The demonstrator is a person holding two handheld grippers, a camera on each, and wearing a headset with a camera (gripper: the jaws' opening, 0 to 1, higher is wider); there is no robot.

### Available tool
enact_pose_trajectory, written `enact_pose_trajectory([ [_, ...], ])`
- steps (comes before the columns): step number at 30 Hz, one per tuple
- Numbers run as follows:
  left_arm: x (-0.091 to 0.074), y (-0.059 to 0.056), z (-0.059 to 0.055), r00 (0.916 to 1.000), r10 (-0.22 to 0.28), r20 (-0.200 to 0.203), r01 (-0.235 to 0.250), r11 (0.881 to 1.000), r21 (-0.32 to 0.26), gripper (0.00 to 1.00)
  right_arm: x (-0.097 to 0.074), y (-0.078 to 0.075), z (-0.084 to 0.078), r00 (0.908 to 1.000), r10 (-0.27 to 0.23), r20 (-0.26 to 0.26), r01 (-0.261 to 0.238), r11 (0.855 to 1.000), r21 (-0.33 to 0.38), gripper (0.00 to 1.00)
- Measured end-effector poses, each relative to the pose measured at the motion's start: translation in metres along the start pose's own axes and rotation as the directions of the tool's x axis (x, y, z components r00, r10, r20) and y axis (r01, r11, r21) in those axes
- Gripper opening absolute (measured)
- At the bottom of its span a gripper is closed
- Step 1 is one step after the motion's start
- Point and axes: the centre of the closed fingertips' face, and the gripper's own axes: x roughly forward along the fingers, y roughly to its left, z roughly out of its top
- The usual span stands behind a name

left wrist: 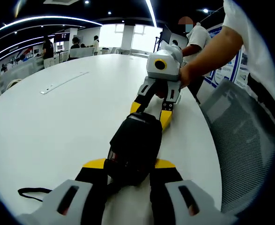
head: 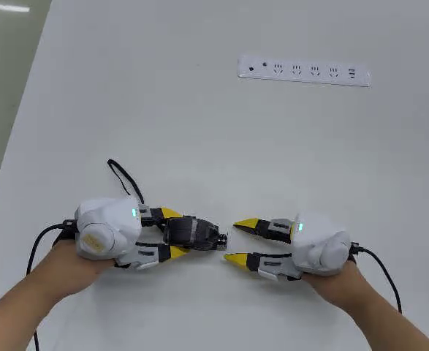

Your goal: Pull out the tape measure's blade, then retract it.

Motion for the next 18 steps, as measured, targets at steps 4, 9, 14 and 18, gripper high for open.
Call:
enact_pose_trajectory([
  [4, 0.0000, 0.0000, -0.0003, 1.0000, 0.001, -0.003, -0.001, 1.000, -0.001, 0.31, 0.0033, 0.0003, -0.0004, 1.0000, 0.008, 0.001, -0.008, 1.000, -0.005, 0.33],
  [9, 0.0003, 0.0001, -0.0004, 1.0000, 0.001, -0.003, -0.001, 1.000, -0.006, 0.31, 0.0072, 0.0011, 0.0015, 0.9996, 0.020, 0.018, -0.020, 1.000, -0.004, 0.31],
  [14, 0.0005, 0.0001, -0.0006, 1.0000, 0.002, -0.005, -0.002, 1.000, -0.009, 0.31, 0.0080, 0.0013, 0.0012, 0.9995, 0.024, 0.020, -0.023, 0.999, -0.031, 0.29],
  [18, 0.0007, 0.0003, -0.0010, 1.0000, 0.002, -0.006, -0.002, 1.000, -0.010, 0.31, 0.0087, 0.0040, 0.0003, 0.9994, 0.028, 0.021, -0.027, 0.998, -0.056, 0.27],
])
